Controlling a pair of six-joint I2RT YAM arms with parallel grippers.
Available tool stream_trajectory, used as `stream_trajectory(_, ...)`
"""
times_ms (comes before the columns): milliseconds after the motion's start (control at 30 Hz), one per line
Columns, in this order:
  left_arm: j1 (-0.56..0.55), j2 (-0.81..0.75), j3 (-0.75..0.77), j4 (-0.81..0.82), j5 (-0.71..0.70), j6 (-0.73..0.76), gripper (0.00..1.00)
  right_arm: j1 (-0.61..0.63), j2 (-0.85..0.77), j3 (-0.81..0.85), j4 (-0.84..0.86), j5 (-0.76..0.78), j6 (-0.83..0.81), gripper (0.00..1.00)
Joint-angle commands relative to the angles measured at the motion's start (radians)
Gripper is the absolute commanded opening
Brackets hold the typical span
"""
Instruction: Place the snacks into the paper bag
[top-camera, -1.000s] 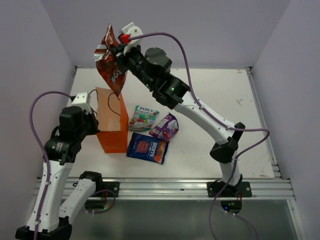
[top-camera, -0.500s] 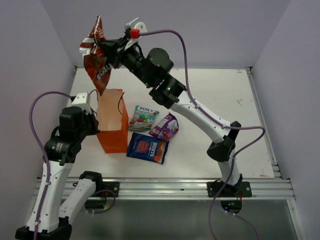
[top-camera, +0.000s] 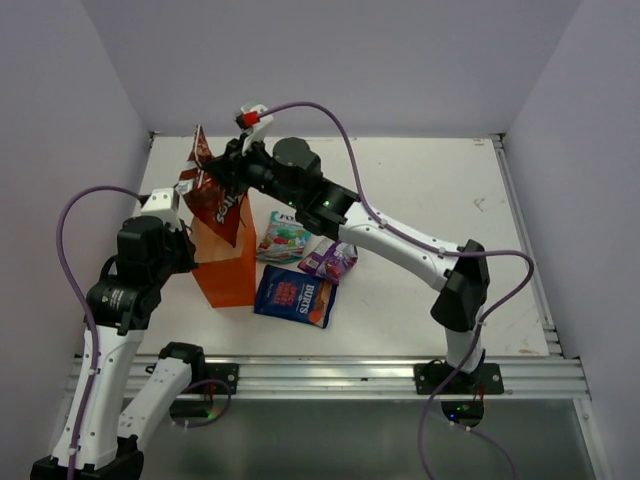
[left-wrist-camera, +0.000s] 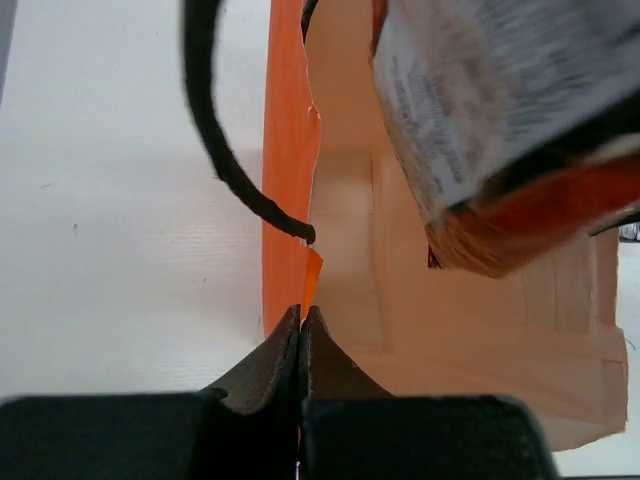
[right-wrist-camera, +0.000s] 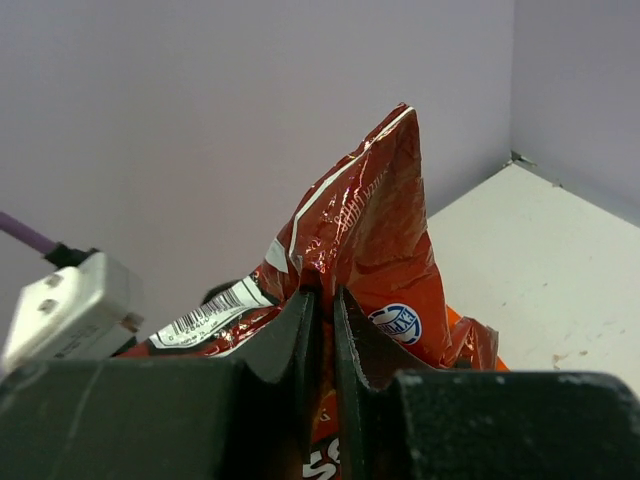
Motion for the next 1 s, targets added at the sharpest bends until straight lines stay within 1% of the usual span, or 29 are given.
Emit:
stream_trajectory(0,-0.004,-0.001,0.029,-0.006,0.001,-0.009,0.00,0.003,-0.124,-0.001,0.054,-0.032,0.054,0.00)
stream_trajectory(133,-0.004,-0.005,0.029,-0.006,0.001,-0.009,0.00,0.008,-0.147,-0.042,0.065,-0.063,0.146,0.00)
stream_trajectory(267,-0.006,-0.008,0.029,-0.006,0.000,-0.009,0.00,0.055,-0.164,-0.059,0.049,-0.062,0.154,0.00)
stream_trajectory(467,-0.004,-0.017,0.031,-0.009,0.000,-0.009,0.00,0.094,-0.184,-0.145,0.051,-0.077,0.208,0.00)
stream_trajectory(600,-0.004,-0.023,0.031,-0.012,0.000,-0.009,0.00,0.100,-0.195,-0.189,0.046,-0.072,0.212,0.00)
stream_trajectory(733,-0.004,-0.026,0.029,-0.012,0.003,-0.008,0.00,0.100,-0.198,-0.182,0.011,-0.051,0.170,0.00)
stream_trajectory(767,-0.004,-0.028,0.029,-0.012,0.004,-0.008,0.00,0.100,-0.198,-0.177,0.010,-0.048,0.162,0.45)
stream_trajectory(800,-0.006,-0.028,0.028,-0.012,0.006,-0.006,0.00,0.098,-0.196,-0.160,0.008,-0.052,0.154,0.64)
stream_trajectory(833,-0.004,-0.028,0.028,-0.012,0.007,-0.006,0.00,0.100,-0.196,-0.144,-0.009,-0.052,0.131,0.98)
stream_trajectory(900,-0.004,-0.028,0.028,-0.012,0.009,-0.006,0.00,0.100,-0.198,-0.084,-0.026,-0.062,0.101,0.99)
stream_trajectory(967,-0.004,-0.028,0.028,-0.012,0.009,-0.006,0.00,0.101,-0.210,-0.026,-0.090,-0.057,0.036,0.99)
